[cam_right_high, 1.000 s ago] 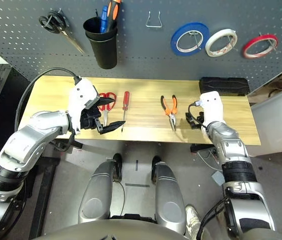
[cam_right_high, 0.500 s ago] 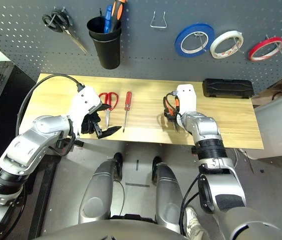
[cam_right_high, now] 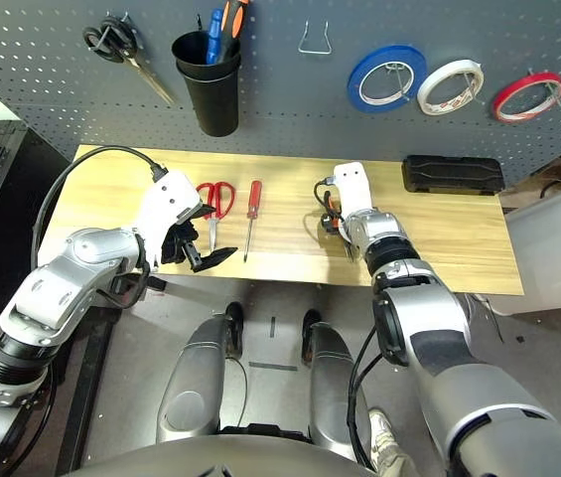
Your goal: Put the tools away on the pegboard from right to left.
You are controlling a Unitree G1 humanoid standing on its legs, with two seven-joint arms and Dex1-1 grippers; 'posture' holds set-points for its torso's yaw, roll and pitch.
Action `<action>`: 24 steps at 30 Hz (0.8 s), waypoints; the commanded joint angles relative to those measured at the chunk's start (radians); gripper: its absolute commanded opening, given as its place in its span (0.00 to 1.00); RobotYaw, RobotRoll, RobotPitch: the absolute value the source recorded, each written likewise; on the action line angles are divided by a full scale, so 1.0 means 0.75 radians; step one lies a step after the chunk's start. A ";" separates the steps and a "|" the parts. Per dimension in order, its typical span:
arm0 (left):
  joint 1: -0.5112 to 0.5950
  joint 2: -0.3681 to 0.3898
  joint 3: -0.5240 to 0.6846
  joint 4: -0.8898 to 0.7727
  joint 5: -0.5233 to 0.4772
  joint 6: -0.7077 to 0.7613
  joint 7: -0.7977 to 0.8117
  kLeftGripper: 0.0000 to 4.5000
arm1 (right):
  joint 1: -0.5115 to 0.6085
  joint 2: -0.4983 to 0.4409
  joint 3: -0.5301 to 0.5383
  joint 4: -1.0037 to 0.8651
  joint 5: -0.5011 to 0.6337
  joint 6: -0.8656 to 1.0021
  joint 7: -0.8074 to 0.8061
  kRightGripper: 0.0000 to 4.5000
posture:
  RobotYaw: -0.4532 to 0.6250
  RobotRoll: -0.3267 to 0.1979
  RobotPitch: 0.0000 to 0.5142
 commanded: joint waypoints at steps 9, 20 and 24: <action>0.019 -0.019 0.007 0.026 0.010 0.000 -0.002 1.00 | 0.091 -0.040 0.053 -0.095 -0.074 -0.146 0.055 0.58 | 0.62 0.62 0.62; 0.019 -0.085 0.165 0.018 -0.076 -0.152 -0.026 1.00 | 0.558 -0.146 0.155 -1.039 -0.184 -0.347 0.097 0.58 | 0.62 0.62 0.61; 0.031 -0.149 0.288 -0.032 -0.191 -0.240 -0.037 1.00 | 0.685 -0.187 0.132 -1.295 -0.188 -0.429 0.115 0.58 | 0.62 0.62 0.61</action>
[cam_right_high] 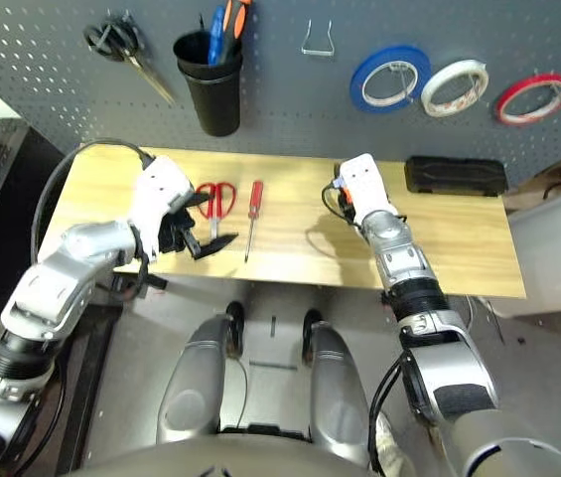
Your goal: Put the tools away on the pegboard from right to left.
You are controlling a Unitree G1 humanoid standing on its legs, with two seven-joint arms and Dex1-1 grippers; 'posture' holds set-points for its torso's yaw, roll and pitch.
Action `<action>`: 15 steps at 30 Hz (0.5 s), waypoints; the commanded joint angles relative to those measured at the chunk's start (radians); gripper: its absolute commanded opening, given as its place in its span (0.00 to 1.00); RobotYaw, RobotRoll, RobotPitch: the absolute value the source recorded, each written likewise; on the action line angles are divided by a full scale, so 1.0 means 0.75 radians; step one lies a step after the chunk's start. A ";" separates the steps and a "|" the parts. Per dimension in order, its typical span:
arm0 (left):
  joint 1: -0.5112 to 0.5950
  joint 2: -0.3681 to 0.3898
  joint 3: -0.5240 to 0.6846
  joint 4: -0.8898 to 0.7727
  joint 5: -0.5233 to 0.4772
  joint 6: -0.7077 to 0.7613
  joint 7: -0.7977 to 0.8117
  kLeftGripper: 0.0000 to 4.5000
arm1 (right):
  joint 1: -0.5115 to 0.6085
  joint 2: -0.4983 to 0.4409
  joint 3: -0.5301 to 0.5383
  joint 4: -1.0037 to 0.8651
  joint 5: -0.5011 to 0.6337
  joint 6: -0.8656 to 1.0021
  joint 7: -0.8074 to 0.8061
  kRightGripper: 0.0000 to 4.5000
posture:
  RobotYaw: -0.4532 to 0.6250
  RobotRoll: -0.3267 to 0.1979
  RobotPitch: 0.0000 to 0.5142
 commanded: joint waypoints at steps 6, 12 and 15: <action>0.010 -0.090 0.184 -0.143 -0.235 -0.065 -0.008 1.00 | 0.214 -0.030 -0.064 -0.389 0.048 -0.243 0.051 0.58 | 0.62 0.62 0.61; -0.100 -0.164 0.292 -0.173 -0.396 -0.039 0.066 1.00 | 0.257 -0.027 -0.069 -0.627 0.086 -0.360 0.102 0.58 | 0.62 0.62 0.60; -0.131 -0.166 0.303 -0.175 -0.434 -0.025 0.084 1.00 | 0.211 -0.018 -0.085 -0.707 0.093 -0.311 0.091 0.58 | 0.61 0.62 0.60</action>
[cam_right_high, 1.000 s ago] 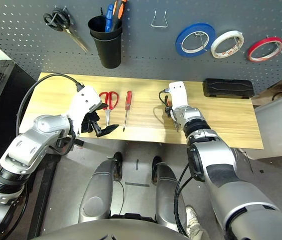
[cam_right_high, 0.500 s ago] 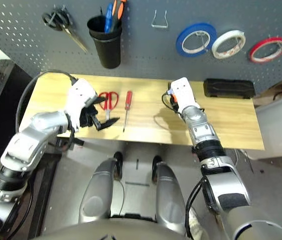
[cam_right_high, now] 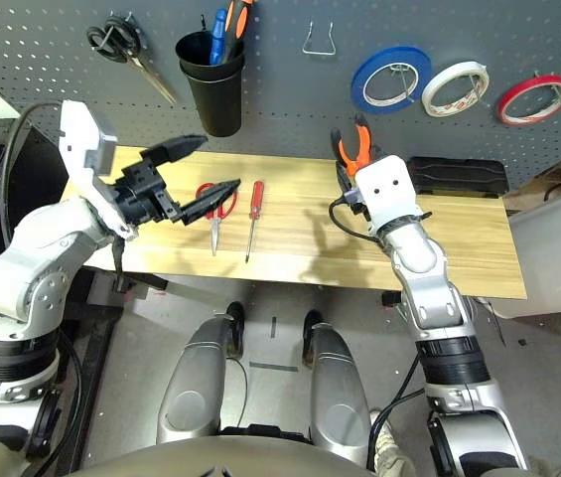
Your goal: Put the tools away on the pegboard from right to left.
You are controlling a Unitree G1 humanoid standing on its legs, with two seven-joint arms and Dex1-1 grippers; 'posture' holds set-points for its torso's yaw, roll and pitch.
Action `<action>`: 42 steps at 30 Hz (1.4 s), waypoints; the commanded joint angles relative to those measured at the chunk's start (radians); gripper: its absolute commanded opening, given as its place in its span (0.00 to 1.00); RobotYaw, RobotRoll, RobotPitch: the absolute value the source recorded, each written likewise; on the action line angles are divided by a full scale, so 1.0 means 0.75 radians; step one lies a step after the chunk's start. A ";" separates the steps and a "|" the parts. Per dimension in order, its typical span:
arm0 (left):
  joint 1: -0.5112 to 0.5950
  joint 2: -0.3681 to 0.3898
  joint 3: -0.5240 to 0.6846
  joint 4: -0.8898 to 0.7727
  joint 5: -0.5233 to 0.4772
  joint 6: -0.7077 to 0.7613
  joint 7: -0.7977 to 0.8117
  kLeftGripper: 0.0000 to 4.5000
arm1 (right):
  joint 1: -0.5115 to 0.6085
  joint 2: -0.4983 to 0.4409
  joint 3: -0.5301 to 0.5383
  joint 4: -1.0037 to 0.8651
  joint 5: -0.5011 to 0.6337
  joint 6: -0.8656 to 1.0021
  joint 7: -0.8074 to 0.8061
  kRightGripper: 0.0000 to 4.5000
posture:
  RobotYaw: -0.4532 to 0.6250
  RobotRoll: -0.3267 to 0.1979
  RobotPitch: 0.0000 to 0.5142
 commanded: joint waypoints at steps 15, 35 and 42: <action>-0.056 0.031 -0.034 0.057 -0.045 -0.027 0.005 1.00 | -0.625 0.124 -0.082 0.136 -0.015 -0.074 -0.180 0.58 | 0.57 0.62 0.57; -0.008 0.048 -0.050 0.016 -0.027 -0.026 0.058 1.00 | -0.960 0.223 -0.065 0.830 -0.035 -0.330 -0.269 0.58 | 0.63 0.62 0.59; 0.003 0.056 -0.055 0.007 -0.031 -0.016 0.076 1.00 | -0.910 0.228 -0.050 0.903 -0.077 -0.334 -0.300 0.58 | 0.64 0.62 0.60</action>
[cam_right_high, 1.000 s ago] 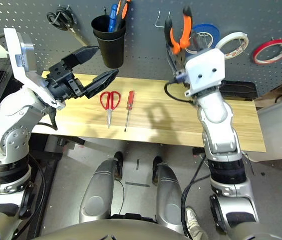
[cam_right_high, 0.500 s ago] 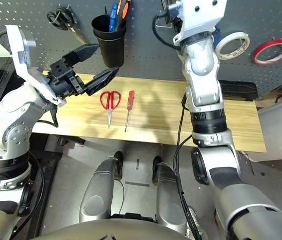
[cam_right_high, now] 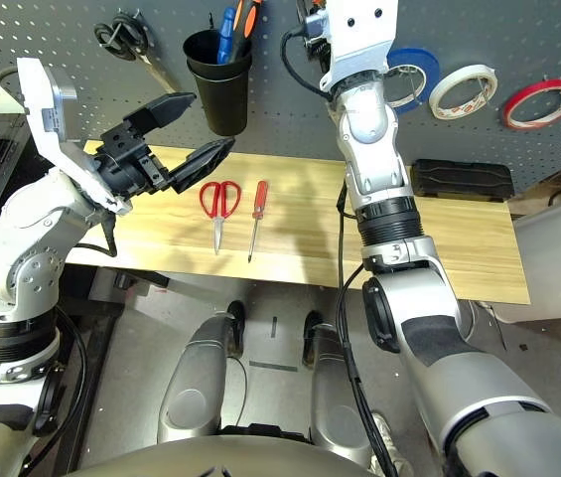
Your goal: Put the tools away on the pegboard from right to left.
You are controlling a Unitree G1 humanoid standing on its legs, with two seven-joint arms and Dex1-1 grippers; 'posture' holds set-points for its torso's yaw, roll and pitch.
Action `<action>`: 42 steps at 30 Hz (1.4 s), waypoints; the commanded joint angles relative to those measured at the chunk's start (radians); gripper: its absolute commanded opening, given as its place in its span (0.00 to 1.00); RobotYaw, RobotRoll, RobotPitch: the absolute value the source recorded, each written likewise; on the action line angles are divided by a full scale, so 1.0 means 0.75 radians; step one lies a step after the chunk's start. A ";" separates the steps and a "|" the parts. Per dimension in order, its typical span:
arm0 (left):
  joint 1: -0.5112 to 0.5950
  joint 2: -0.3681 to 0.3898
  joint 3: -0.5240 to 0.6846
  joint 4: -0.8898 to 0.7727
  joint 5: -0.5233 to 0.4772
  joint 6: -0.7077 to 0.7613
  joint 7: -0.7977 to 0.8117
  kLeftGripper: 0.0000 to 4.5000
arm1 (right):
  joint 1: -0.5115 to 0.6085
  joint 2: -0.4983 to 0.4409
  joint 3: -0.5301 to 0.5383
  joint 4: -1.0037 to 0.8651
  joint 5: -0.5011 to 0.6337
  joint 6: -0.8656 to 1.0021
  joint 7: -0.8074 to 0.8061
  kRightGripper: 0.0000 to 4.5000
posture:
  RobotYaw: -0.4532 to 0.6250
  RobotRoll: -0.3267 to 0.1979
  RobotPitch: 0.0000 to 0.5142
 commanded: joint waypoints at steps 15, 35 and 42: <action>0.106 -0.032 -0.078 0.039 0.052 -0.004 0.049 1.00 | 0.298 -0.204 0.008 -0.089 -0.098 -0.395 0.015 0.99 | 0.63 0.62 0.61; 0.190 -0.272 -0.388 0.495 0.429 -0.122 0.173 1.00 | 1.085 -0.445 0.232 -0.522 -0.115 0.099 0.595 0.99 | 0.57 0.62 0.63; 0.028 -0.433 -0.423 0.880 0.572 -0.167 0.274 1.00 | 1.101 -0.459 0.272 -0.578 -0.164 0.342 0.667 0.99 | 0.55 0.62 0.65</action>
